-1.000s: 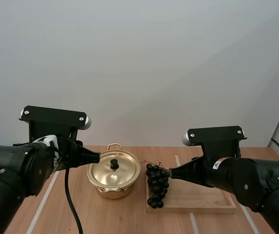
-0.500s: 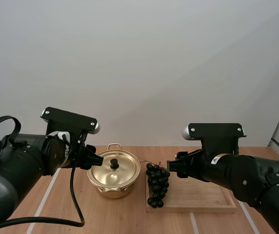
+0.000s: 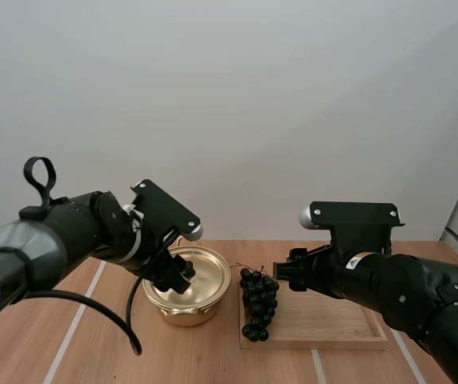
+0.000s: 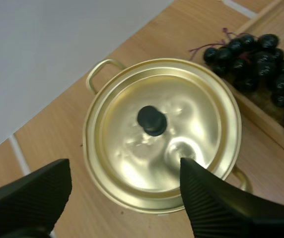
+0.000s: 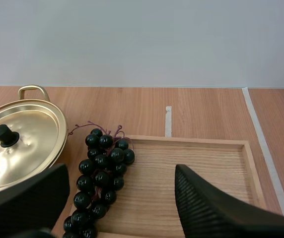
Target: Open the lid, put the grape in the pot, and close it
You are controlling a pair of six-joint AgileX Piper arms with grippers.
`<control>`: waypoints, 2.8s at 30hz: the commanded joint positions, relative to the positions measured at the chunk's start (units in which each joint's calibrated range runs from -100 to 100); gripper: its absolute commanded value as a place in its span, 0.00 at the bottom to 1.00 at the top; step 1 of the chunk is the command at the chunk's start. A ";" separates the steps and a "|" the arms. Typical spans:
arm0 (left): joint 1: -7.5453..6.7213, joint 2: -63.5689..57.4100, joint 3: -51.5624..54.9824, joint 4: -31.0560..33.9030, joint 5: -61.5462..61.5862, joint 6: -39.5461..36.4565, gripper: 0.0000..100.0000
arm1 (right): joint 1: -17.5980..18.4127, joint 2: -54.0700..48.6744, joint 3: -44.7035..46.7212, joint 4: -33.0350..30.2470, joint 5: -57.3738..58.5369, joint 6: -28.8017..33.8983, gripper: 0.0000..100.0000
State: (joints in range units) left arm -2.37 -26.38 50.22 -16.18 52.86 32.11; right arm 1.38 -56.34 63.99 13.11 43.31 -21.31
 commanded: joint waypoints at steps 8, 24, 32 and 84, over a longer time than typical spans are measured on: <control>-2.80 13.85 -9.87 -0.40 2.95 1.06 1.00 | 0.08 -0.23 -0.37 0.22 -1.13 -0.33 1.00; -2.80 29.43 -21.41 3.43 11.24 0.44 1.00 | 0.08 -0.23 -0.37 0.22 -1.13 -0.33 1.00; -2.80 31.20 -21.94 6.69 15.04 -0.59 0.79 | 0.08 -0.23 -0.37 0.35 -1.13 -0.33 1.00; -2.80 -7.00 -61.29 12.22 26.55 -15.84 0.00 | 0.08 6.46 -2.47 30.86 5.69 -28.98 1.00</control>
State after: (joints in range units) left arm -5.18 -32.95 -9.69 -4.14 79.32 17.54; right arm 1.38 -52.20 62.68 43.62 48.17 -49.67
